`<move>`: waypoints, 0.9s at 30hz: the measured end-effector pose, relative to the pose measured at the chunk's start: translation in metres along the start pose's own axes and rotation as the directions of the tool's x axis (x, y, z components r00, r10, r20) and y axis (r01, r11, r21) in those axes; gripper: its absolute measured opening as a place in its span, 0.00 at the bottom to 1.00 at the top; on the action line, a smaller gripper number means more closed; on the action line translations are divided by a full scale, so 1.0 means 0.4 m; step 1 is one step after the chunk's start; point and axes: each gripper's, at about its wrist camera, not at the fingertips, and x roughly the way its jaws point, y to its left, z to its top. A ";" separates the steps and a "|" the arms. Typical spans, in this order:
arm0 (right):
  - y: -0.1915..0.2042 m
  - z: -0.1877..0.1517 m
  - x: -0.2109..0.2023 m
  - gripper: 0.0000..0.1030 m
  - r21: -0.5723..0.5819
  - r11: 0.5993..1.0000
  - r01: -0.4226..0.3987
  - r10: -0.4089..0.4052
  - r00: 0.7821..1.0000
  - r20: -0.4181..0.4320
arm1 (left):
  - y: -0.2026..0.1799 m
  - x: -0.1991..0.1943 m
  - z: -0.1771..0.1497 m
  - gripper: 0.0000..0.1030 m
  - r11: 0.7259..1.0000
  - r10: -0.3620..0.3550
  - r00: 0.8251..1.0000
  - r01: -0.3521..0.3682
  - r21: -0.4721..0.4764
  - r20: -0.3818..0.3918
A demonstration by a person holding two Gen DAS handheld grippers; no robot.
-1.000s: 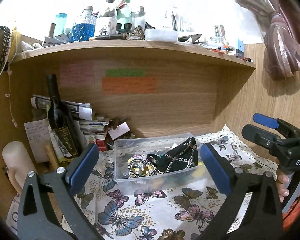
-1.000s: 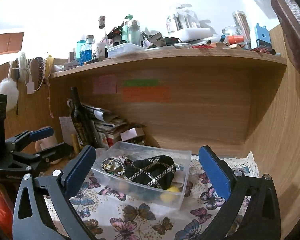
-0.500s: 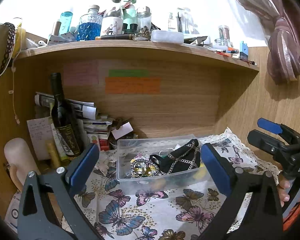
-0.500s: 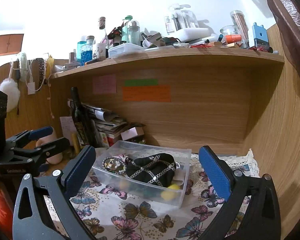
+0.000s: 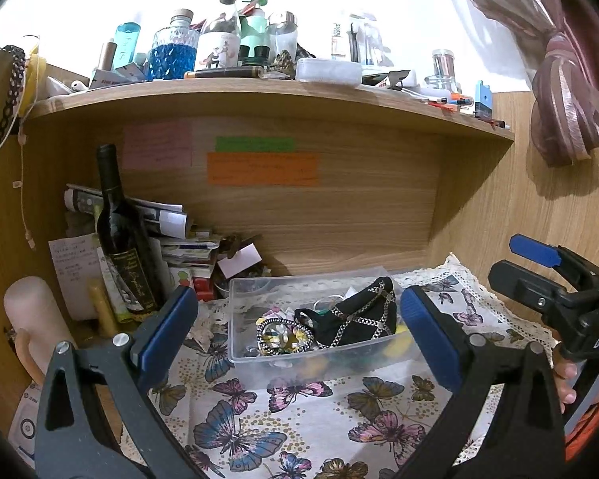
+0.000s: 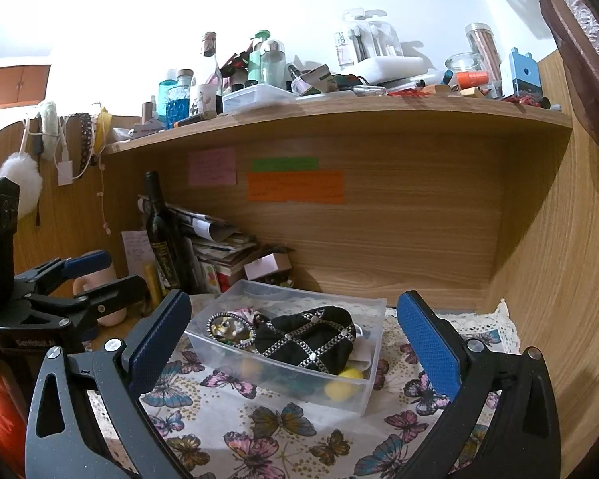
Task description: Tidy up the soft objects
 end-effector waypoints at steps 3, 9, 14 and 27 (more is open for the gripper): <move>0.000 0.001 0.000 1.00 0.000 1.000 -0.001 0.001 1.000 0.001 | -0.004 0.000 0.001 1.00 1.000 -0.004 1.000 0.004 0.003 0.003; 0.001 0.002 -0.004 1.00 0.000 1.000 0.002 -0.002 1.000 0.003 | -0.008 -0.003 0.005 1.00 1.000 -0.009 1.000 0.009 0.008 0.007; 0.000 0.002 -0.005 1.00 0.001 1.000 0.000 0.000 1.000 0.003 | -0.014 -0.007 0.007 1.00 1.000 -0.009 1.000 0.009 0.008 0.012; -0.001 0.002 -0.009 1.00 0.003 1.000 -0.002 0.002 1.000 0.005 | -0.025 -0.008 0.007 1.00 1.000 -0.016 1.000 0.016 0.016 0.006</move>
